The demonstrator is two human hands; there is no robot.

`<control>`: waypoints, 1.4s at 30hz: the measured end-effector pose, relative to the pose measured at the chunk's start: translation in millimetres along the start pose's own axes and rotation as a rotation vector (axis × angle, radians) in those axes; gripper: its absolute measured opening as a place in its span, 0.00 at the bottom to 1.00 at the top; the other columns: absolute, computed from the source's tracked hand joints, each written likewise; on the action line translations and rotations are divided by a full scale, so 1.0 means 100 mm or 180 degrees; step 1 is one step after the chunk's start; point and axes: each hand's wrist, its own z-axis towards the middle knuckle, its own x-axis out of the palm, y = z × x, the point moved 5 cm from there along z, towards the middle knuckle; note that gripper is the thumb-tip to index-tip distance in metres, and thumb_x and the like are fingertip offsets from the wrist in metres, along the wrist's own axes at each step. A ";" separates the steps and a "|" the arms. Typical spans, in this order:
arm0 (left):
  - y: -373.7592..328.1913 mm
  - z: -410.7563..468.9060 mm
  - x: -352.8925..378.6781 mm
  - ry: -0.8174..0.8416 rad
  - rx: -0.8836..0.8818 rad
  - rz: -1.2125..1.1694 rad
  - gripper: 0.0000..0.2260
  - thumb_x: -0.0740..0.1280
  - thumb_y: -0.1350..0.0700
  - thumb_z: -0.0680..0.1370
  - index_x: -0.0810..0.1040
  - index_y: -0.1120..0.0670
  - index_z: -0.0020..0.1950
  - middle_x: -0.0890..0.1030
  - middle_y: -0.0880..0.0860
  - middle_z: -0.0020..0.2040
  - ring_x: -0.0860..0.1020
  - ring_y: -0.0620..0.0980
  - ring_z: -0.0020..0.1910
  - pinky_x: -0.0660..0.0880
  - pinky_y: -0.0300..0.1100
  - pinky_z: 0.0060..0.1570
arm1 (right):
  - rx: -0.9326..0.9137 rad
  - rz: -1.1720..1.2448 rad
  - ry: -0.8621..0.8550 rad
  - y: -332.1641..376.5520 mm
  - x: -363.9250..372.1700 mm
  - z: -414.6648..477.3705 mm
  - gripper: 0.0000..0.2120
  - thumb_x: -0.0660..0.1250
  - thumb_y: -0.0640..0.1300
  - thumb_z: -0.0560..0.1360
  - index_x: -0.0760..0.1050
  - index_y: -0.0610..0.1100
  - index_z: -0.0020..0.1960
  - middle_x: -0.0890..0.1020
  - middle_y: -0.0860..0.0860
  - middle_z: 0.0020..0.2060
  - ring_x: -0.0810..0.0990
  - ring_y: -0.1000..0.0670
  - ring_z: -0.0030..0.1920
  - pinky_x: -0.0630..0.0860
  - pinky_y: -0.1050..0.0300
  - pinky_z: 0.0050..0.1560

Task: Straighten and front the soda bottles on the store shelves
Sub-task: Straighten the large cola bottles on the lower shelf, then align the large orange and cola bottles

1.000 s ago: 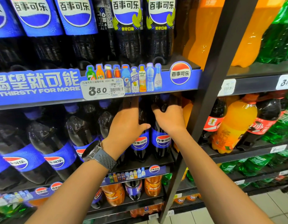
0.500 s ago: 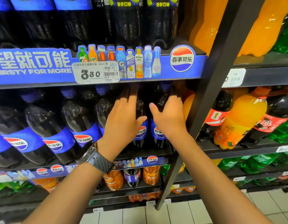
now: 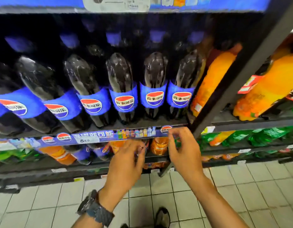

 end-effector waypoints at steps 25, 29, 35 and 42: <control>2.59 -0.40 2.51 -0.0180 -0.0847 -0.0463 0.39 0.73 0.53 0.73 0.54 0.53 0.78 0.61 0.49 0.75 0.60 0.45 0.75 0.60 0.39 0.72 | 0.0916 0.0159 -0.0283 -2.87 2.29 -1.04 0.37 0.75 0.42 0.69 0.59 0.43 0.72 0.68 0.60 0.62 0.63 0.69 0.64 0.57 0.76 0.63; 2.74 -0.30 2.80 -0.0867 -0.0542 -0.0257 0.47 0.76 0.50 0.69 0.50 0.53 0.78 0.58 0.52 0.76 0.56 0.48 0.76 0.51 0.30 0.71 | 0.0876 0.0215 -0.0675 -3.24 2.53 -0.97 0.44 0.74 0.49 0.69 0.54 0.41 0.76 0.64 0.47 0.72 0.60 0.54 0.72 0.54 0.68 0.70; 2.79 -0.19 3.08 -0.1703 -0.0411 -0.0099 0.52 0.78 0.45 0.63 0.50 0.54 0.78 0.60 0.56 0.74 0.59 0.55 0.72 0.50 0.38 0.71 | 0.0468 0.0146 -0.1008 -3.42 2.63 -0.90 0.45 0.76 0.54 0.65 0.58 0.43 0.74 0.67 0.46 0.69 0.64 0.49 0.70 0.64 0.47 0.70; 2.78 -0.07 3.14 -0.2145 -0.0277 0.0137 0.52 0.80 0.46 0.61 0.54 0.57 0.77 0.63 0.58 0.72 0.63 0.58 0.69 0.66 0.52 0.66 | 0.0318 -0.0117 -0.1273 -3.50 2.74 -0.91 0.50 0.77 0.59 0.61 0.57 0.44 0.74 0.66 0.46 0.68 0.63 0.46 0.69 0.61 0.53 0.67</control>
